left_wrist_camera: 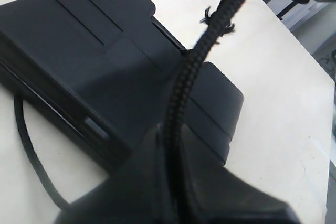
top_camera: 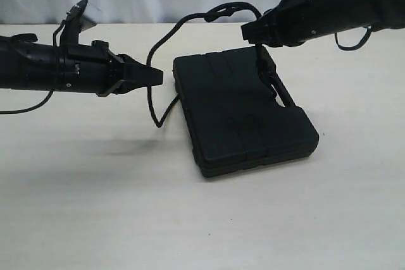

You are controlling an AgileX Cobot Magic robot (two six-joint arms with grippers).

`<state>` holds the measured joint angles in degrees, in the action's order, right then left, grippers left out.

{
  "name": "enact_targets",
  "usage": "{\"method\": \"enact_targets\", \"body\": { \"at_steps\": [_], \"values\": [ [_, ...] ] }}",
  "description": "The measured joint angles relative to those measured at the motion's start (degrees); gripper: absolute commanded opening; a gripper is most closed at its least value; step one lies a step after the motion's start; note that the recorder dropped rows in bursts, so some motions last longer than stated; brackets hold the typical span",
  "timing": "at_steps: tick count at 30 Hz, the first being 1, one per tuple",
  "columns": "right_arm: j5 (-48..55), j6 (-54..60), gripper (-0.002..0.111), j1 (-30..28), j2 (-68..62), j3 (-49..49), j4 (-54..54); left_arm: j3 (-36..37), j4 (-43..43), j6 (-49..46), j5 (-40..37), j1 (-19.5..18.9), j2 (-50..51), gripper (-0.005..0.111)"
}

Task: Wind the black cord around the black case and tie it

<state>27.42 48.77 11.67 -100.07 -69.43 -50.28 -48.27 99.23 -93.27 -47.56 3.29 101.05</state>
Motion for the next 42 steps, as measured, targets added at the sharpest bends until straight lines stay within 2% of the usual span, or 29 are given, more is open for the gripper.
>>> {"method": "enact_targets", "body": {
  "at_steps": [12, 21, 35, 39, 42],
  "values": [
    [0.50, 0.00, 0.004, 0.00, 0.00, 0.87, -3.69, 0.00, 0.00, 0.00, 0.00, 0.10, 0.00, 0.000],
    [2.41, 0.00, 0.004, 0.00, 0.00, 0.87, -4.88, -1.20, 0.02, 0.00, 5.33, 3.51, 0.00, 0.000],
    [4.51, 0.86, 0.004, 0.00, 0.00, 0.87, -4.12, -2.10, 0.02, -0.75, 6.13, 3.96, 0.00, 0.000],
    [4.51, 0.86, 0.004, 0.00, 0.00, 0.87, -1.93, -2.10, -1.58, -2.08, 6.37, 3.96, -0.13, 0.013],
    [2.90, 0.86, 0.004, 0.00, 0.00, 0.87, 0.16, -2.10, -9.97, -1.90, 8.30, 3.96, -0.74, 0.032]
  ]
}}
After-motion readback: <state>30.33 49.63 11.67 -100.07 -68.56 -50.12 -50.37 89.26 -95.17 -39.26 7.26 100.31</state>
